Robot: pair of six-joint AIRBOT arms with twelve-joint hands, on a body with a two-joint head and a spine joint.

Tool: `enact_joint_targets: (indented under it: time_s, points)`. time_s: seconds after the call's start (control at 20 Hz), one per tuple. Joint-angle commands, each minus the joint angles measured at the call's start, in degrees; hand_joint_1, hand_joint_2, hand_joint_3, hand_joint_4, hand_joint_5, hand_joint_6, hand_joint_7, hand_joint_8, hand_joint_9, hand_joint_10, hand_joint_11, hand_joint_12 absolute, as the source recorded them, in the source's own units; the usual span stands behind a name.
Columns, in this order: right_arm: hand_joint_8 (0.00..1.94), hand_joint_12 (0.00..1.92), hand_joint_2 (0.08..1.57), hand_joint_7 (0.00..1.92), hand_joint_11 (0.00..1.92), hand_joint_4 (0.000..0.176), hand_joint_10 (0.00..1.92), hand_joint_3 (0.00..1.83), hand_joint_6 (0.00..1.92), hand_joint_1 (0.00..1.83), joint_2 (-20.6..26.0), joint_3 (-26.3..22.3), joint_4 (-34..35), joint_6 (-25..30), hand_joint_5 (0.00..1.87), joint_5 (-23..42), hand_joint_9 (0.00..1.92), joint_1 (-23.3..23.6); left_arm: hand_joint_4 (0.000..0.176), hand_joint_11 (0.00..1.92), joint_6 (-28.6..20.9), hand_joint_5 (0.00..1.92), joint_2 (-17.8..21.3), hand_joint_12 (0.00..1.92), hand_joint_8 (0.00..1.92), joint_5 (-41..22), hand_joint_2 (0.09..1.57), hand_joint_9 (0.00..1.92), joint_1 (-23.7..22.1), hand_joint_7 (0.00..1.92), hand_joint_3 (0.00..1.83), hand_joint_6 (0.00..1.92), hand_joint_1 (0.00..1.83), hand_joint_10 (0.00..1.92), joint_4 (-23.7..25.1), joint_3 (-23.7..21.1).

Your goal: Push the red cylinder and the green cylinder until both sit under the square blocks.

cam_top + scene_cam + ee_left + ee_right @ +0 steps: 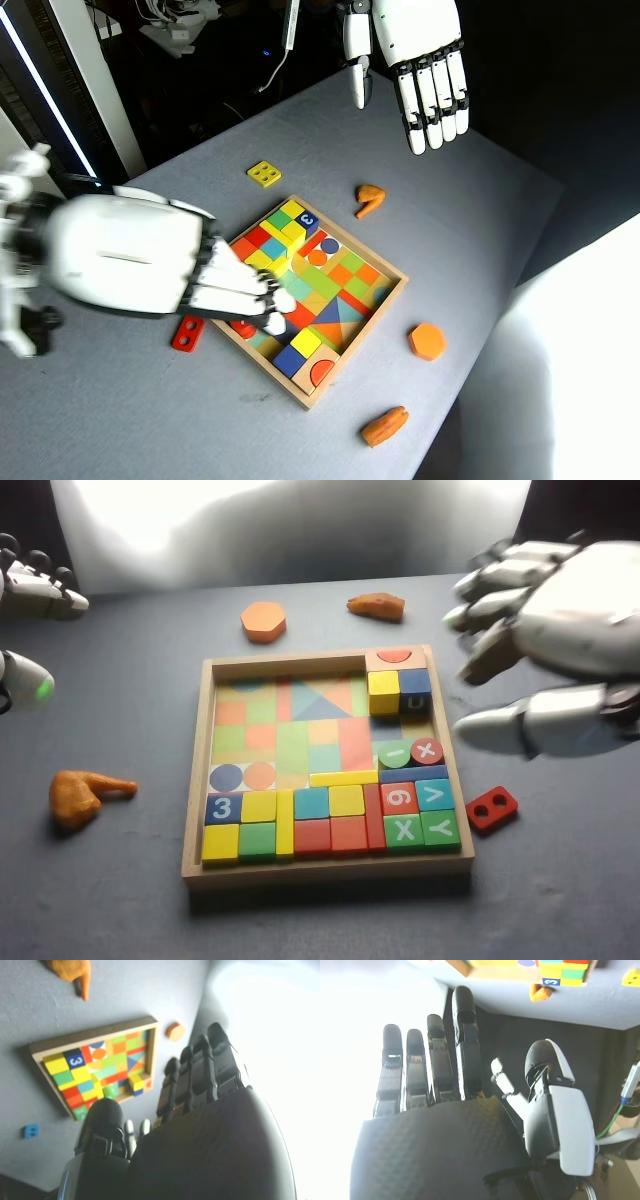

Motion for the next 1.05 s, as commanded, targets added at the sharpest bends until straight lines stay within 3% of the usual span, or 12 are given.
enact_joint_targets:
  time_s: [0.0, 0.1, 0.15, 0.2, 0.3, 0.4, 0.45, 0.5, 0.55, 0.65, 0.75, 1.0]
  points:
    - [0.01, 0.57, 1.21, 0.33, 0.0, 0.0, 0.36, 0.0, 0.01, 0.0, 1.55, -0.42, -0.5, -0.07, 0.81, 6.37, 0.01, 0.29, 0.0, 0.0, 0.16, 0.05, 0.7, 0.16, 0.0, -4.23, 1.45, 0.04, -0.67, 0.05, 0.0, 0.0, 0.0, 0.0, 1.8, -0.08]
    - [0.01, 1.0, 1.2, 0.37, 0.0, 0.0, 0.44, 0.0, 0.01, 0.0, 4.85, -1.46, -0.49, 0.41, 0.81, 6.06, 0.07, 0.23, 0.0, 0.0, 0.16, 0.05, 0.7, 0.21, 0.01, -4.23, 1.4, 0.07, -0.67, 0.09, 0.0, 0.0, 0.0, 0.01, 1.88, 0.09]
    - [0.04, 1.32, 1.19, 0.46, 0.0, 0.0, 0.54, 0.0, 0.01, 0.0, 6.49, -2.03, -0.49, 0.45, 0.81, 5.31, 0.17, -0.04, 0.0, 0.0, 0.16, 0.16, 0.7, 0.55, 0.03, -4.23, 1.34, 0.24, -0.67, 0.25, 0.0, 0.02, 0.0, 0.01, 1.89, 0.16]
    - [0.05, 1.49, 1.19, 0.55, 0.0, 0.0, 0.7, 0.0, 0.01, 0.0, 7.48, -2.46, -0.49, 0.27, 0.82, 4.88, 0.22, -0.26, 0.0, 0.0, 0.16, 0.27, 0.7, 0.85, 0.0, -4.23, 1.33, 0.37, -0.67, 0.39, 0.0, 0.01, 0.0, 0.02, 1.89, 0.12]
    - [0.14, 1.79, 1.2, 0.77, 0.04, 0.0, 1.0, 0.0, 0.03, 0.03, 10.19, -4.21, -0.49, -0.34, 0.86, 4.23, 0.43, -0.44, 0.0, 0.17, 0.16, 0.51, 0.7, 1.2, 0.03, -4.23, 1.35, 0.67, -0.67, 0.65, 0.0, 0.04, 0.0, 0.08, 1.88, -0.07]
    - [0.32, 1.82, 1.17, 0.93, 0.39, 0.0, 1.18, 0.0, 0.11, 0.14, 11.62, -5.42, -0.49, -0.19, 0.95, 4.26, 0.62, 0.06, 0.0, 0.36, 0.16, 0.79, 0.7, 1.39, 0.07, -4.21, 1.41, 0.87, -0.66, 0.95, 0.0, 0.05, 0.0, 0.36, 1.88, -0.09]
    - [0.53, 1.82, 1.16, 1.0, 0.52, 0.0, 1.25, 0.0, 0.24, 0.22, 11.68, -5.49, -0.49, 0.0, 1.0, 4.28, 0.74, 0.16, 0.0, 0.41, 0.16, 0.92, 0.7, 1.56, 0.12, -4.14, 1.43, 0.81, -0.66, 1.08, 0.0, 0.07, 0.0, 0.82, 1.88, -0.1]
    - [0.7, 1.83, 1.17, 0.98, 0.52, 0.0, 1.28, 0.0, 0.44, 0.21, 11.68, -5.59, -0.49, -0.01, 0.95, 4.26, 0.75, 0.22, 0.0, 0.47, 0.16, 0.99, 0.7, 1.64, 0.16, -3.94, 1.44, 0.79, -0.65, 1.15, 0.0, 0.09, 0.0, 1.04, 1.88, -0.08]
    - [0.62, 1.85, 1.2, 1.02, 0.54, 0.0, 1.21, 0.01, 0.66, 0.12, 11.67, -5.85, -0.49, -0.11, 0.89, 4.17, 0.82, 0.2, 0.0, 0.56, 0.16, 1.05, 0.7, 1.66, 0.19, -3.91, 1.45, 0.87, -0.62, 1.23, 0.0, 0.12, 0.0, 1.14, 1.88, -0.07]
    - [0.46, 1.87, 1.21, 1.14, 0.68, 0.0, 1.14, 0.0, 0.77, 0.08, 11.68, -6.16, -0.5, -0.38, 0.92, 4.14, 0.94, 0.3, 0.0, 0.68, 0.16, 1.09, 0.7, 1.71, 0.4, -3.77, 1.43, 0.99, -0.59, 1.28, 0.0, 0.24, 0.1, 1.25, 1.88, -0.07]
    - [0.48, 1.92, 1.21, 1.19, 0.73, 0.0, 1.28, 0.0, 0.77, 0.11, 11.7, -6.13, -0.5, -0.49, 0.95, 4.41, 0.95, 0.43, 0.0, 0.72, 0.16, 0.91, 0.7, 1.74, 0.72, -3.77, 1.44, 0.99, -0.59, 1.16, 0.0, 0.67, 0.09, 1.31, 1.88, -0.08]
    - [0.53, 1.92, 1.21, 1.16, 0.71, 0.0, 1.35, 0.0, 0.83, 0.11, 11.65, -6.14, -0.51, -0.71, 0.95, 4.39, 0.93, 0.61, 0.0, 0.69, 0.16, 0.86, 0.7, 1.76, 0.84, -3.74, 1.42, 0.95, -0.58, 1.09, 0.0, 0.98, 0.0, 1.34, 1.88, -0.08]
